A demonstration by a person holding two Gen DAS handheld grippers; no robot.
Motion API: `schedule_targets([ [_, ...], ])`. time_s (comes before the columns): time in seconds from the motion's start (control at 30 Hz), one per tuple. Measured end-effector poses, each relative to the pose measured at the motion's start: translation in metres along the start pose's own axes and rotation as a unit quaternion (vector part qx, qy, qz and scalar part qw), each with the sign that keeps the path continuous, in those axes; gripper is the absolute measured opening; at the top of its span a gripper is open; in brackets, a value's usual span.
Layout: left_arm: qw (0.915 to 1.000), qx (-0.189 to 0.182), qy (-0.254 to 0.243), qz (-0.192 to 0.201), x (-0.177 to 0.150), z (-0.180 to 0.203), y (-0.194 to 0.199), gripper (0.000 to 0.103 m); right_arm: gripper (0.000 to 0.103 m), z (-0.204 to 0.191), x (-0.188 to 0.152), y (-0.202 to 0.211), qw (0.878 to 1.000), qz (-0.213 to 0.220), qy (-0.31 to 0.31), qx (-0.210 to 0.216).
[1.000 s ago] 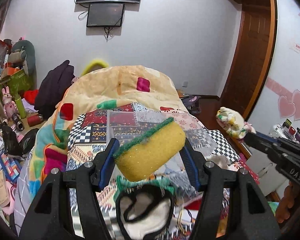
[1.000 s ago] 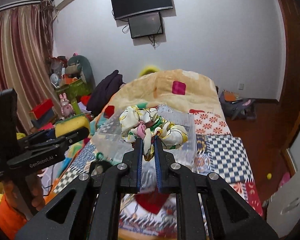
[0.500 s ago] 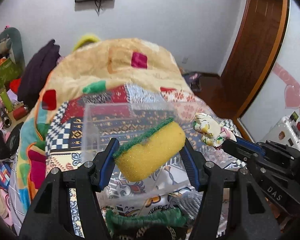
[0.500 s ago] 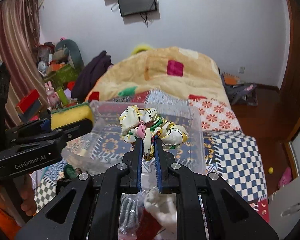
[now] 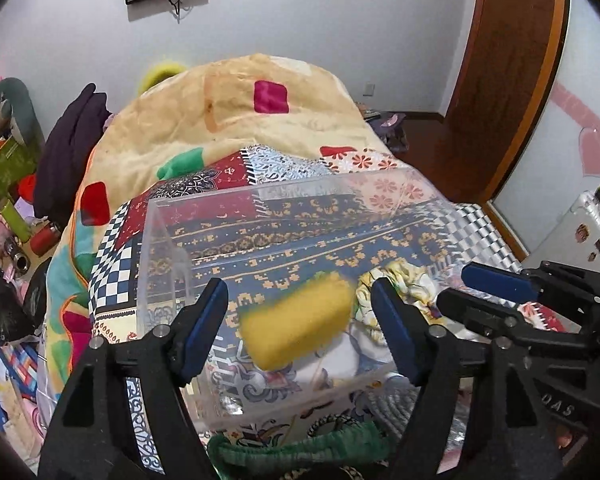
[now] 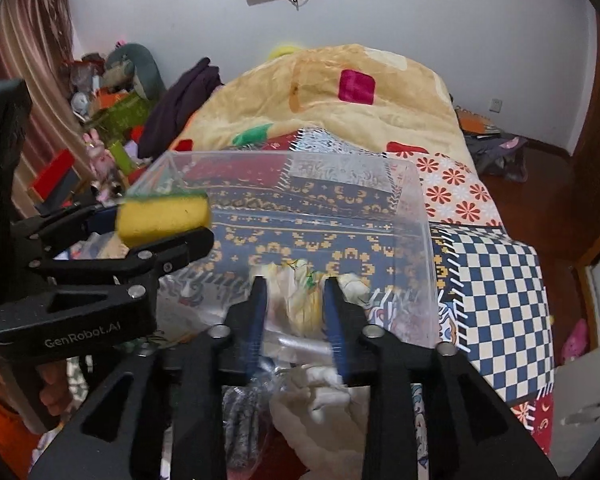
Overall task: Organize soft objects
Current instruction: 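Lift both open tools away from the clear box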
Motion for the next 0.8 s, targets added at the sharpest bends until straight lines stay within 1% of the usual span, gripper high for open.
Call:
schedule_targets([
  [0.13, 0.9997, -0.006, -0.003, 0.023, 0.006, 0.005, 0.024, 0.075, 0.03, 0.004, 0.002, 0.019, 1.0, 0.019, 0.001, -0.005],
  [0.2, 0.999, -0.002, -0.01, 0.044, 0.009, 0.009, 0.041, 0.08, 0.03, 0.006, 0.002, 0.031, 1.0, 0.03, 0.0, -0.005],
  [0.27, 0.9978, 0.0, -0.016, 0.065, 0.011, 0.014, 0.058, 0.089, 0.031, 0.008, 0.003, 0.044, 0.999, 0.042, 0.0, -0.006],
  [0.33, 0.9965, 0.001, -0.02, 0.081, 0.01, 0.017, 0.073, 0.093, 0.036, 0.009, 0.004, 0.058, 0.998, 0.058, 0.0, -0.007],
  [0.4, 0.9951, 0.002, -0.026, 0.095, 0.007, 0.022, 0.089, 0.094, 0.047, 0.011, 0.003, 0.073, 0.997, 0.077, 0.001, -0.015],
  [0.47, 0.9943, 0.002, -0.025, 0.103, 0.002, 0.023, 0.1, 0.099, 0.053, 0.013, 0.002, 0.087, 0.995, 0.095, 0.004, -0.024],
  [0.53, 0.9939, 0.0, -0.024, 0.107, -0.006, 0.024, 0.107, 0.1, 0.06, 0.015, -0.002, 0.1, 0.993, 0.11, 0.006, -0.032],
  [0.6, 0.9935, 0.002, -0.024, 0.111, -0.016, 0.024, 0.111, 0.102, 0.072, 0.017, -0.007, 0.106, 0.992, 0.121, 0.008, -0.037],
  [0.67, 0.9936, 0.01, -0.027, 0.109, -0.026, 0.023, 0.111, 0.102, 0.08, 0.018, -0.013, 0.107, 0.991, 0.125, 0.014, -0.045],
  [0.8, 0.9953, 0.032, -0.03, 0.086, -0.053, 0.015, 0.098, 0.102, 0.081, 0.023, -0.03, 0.091, 0.992, 0.105, 0.019, -0.06],
])
Point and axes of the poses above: each gripper's, at about its wrist camera, not at the fingertips, and y roughly against the way its jaws point, z to its right, x to its top, the point moved 8 cm from there along -y, roughly the way its jaws point, and after that the axes turned 10 degrees about -x, right-handed, at the moved point
